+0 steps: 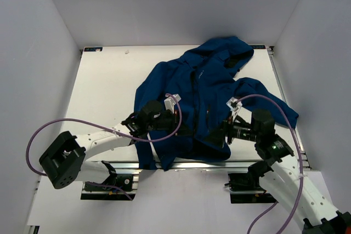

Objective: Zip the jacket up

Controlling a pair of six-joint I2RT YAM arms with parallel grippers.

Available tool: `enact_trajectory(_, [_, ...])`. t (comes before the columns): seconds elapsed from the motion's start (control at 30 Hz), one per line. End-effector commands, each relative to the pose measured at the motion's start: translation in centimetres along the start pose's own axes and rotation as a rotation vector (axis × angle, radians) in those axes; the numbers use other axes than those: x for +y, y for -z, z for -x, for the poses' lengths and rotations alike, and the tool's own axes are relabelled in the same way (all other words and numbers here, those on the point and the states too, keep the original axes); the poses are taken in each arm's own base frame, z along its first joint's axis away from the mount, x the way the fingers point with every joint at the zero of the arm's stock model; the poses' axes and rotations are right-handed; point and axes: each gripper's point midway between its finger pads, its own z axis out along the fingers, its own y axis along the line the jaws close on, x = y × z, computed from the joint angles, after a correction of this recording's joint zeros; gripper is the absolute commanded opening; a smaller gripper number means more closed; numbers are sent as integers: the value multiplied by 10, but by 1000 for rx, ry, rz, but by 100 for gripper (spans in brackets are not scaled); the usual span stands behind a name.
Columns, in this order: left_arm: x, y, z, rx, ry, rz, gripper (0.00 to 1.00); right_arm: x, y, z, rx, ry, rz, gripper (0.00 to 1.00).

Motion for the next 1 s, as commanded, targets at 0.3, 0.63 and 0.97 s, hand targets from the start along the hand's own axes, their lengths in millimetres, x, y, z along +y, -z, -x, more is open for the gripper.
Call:
enact_trajectory(0.3, [-25, 11, 5, -29, -3, -81, 0, 44, -31, -27, 45, 17, 204, 89])
enact_trajectory(0.63, [-30, 16, 7, -49, -4, -95, 0, 23, -51, -17, -19, 20, 111, 89])
enact_trajectory(0.97, [-29, 13, 5, -33, 1, -100, 0, 16, -54, -14, -55, 26, 79, 89])
